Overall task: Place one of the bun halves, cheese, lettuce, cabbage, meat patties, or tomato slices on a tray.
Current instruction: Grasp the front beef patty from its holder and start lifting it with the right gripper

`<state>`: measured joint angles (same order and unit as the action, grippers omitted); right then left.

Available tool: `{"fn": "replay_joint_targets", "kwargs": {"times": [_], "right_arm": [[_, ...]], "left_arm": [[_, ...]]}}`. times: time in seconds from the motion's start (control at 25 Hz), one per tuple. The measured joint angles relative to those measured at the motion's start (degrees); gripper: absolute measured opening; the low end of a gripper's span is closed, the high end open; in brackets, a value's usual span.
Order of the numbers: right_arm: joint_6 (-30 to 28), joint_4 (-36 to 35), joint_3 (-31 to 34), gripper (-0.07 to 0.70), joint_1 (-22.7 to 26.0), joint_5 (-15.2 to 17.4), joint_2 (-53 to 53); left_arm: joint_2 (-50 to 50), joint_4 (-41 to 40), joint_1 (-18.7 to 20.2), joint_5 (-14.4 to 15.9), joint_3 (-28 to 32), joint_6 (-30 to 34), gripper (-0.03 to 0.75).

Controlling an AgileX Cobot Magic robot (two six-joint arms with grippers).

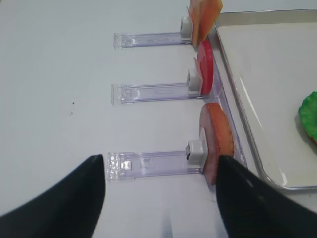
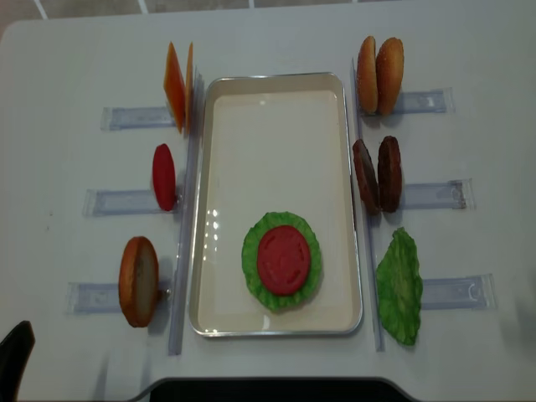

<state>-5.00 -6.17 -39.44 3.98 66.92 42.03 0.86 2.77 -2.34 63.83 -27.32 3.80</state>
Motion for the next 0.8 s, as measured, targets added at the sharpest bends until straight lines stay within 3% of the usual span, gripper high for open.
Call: {"fn": "replay_joint_targets", "kwargs": {"times": [0.12,0.32,0.8], "right_arm": [[0.00,-1.09,-4.53,0.447,0.00,2.41,7.31],[0.00,-3.75,-10.55,0.447,0.00,2.67,12.88],[0.26,-1.43,-15.85,0.445,0.00,3.16,18.17]], "left_arm": [[0.00,0.00,0.00,0.00,0.00,0.00,0.535],[0.00,0.00,0.00,0.00,0.00,0.00,0.535],[0.00,0.00,0.00,0.00,0.00,0.00,0.535]]}}
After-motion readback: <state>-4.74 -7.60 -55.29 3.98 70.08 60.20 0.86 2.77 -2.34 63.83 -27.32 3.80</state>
